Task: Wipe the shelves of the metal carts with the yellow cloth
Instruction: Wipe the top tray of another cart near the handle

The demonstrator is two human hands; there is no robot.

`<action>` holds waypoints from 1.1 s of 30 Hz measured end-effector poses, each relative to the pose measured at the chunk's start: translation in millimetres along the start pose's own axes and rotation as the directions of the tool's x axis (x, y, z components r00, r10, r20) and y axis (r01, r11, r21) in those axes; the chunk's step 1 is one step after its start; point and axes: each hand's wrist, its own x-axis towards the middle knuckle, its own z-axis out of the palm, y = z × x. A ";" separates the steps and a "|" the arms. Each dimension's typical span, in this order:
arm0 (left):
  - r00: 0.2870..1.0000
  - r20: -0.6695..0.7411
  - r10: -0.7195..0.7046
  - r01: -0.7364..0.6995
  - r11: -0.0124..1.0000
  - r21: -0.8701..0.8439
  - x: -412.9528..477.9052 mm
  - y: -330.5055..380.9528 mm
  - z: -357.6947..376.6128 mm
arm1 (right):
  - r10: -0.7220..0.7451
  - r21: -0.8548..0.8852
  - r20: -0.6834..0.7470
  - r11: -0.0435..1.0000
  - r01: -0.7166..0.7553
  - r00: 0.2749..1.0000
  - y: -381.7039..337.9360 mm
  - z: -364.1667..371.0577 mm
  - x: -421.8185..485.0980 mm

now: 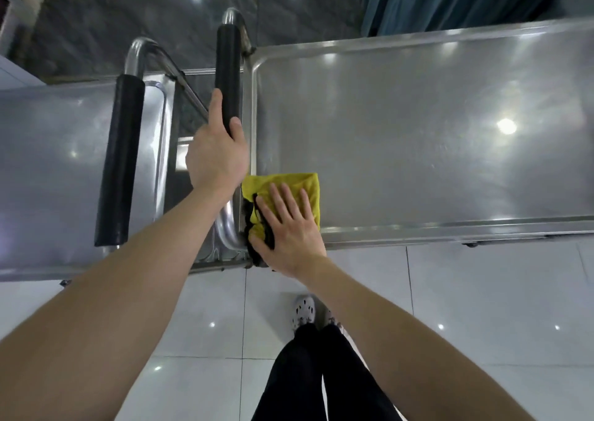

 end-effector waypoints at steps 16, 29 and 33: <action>0.995 -0.004 0.102 -0.102 0.994 0.048 -83.3 -21.9 -4.5 | -0.085 -0.165 -0.170 0.985 0.057 0.982 -11.9 2.3 -25.9; 0.915 0.084 0.395 -0.397 0.839 0.373 -112.6 18.8 3.1 | -0.010 -0.168 -0.138 0.986 -0.014 0.990 150.4 -35.2 -95.5; 0.784 0.317 0.534 -0.613 0.747 0.256 -154.5 87.3 63.3 | -0.001 -0.184 -0.179 0.982 -0.033 0.984 241.1 -56.8 -137.4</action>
